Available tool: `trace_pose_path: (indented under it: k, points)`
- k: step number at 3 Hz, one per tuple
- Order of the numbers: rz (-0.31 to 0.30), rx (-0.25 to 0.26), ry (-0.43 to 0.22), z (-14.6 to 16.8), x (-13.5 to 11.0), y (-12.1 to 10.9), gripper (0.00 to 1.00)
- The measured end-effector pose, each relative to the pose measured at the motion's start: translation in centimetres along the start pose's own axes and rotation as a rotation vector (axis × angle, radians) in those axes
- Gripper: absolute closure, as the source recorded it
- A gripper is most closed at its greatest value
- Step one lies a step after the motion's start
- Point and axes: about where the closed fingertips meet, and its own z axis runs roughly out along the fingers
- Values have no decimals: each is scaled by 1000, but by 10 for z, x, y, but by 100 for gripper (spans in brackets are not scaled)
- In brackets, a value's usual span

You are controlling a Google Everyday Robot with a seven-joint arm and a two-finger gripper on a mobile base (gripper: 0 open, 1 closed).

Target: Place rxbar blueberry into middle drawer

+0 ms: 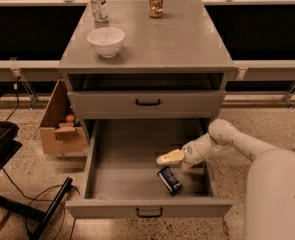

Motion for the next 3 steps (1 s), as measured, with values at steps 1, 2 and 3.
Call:
trace_pose_path:
  k: [1, 2, 3]
  points:
    - [-82, 8, 58, -23, 10, 35, 0]
    - [-172, 66, 198, -105, 30, 94, 0]
    - [-219, 130, 300, -166, 54, 130, 0]
